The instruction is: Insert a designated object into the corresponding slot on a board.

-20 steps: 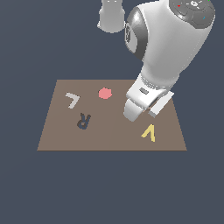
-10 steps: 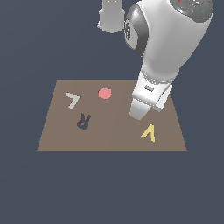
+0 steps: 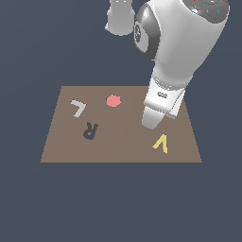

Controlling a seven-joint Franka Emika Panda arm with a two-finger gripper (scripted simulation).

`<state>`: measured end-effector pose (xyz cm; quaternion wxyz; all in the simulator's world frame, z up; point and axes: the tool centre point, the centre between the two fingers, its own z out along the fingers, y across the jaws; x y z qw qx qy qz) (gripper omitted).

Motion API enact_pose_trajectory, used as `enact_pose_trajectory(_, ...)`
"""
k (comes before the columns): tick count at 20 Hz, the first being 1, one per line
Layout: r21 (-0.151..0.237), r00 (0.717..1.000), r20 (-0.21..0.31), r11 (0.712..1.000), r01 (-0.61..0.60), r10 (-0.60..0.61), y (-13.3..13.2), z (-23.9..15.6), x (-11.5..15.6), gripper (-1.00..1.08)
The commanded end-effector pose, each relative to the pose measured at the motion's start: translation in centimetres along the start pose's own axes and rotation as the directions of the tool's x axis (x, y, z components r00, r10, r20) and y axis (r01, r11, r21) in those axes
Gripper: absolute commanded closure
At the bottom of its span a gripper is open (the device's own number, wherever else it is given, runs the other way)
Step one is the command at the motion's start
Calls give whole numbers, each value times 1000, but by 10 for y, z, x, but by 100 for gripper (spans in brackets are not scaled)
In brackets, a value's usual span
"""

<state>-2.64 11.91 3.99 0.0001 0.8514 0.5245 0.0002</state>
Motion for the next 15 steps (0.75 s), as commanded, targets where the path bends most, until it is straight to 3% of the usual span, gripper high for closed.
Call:
enact_pose_trajectory(1, 0, 1000, 0, 1000, 2, -2, 0, 3, 0, 108)
enact_pose_trajectory(5, 0, 1000, 0, 1000, 5, -5, 0, 9, 0, 108)
enact_pose_trajectory(6, 0, 1000, 0, 1000, 5, -5, 0, 9, 0, -92)
enact_pose_trajectory(15, 0, 1000, 0, 1000, 5, -5, 0, 9, 0, -92)
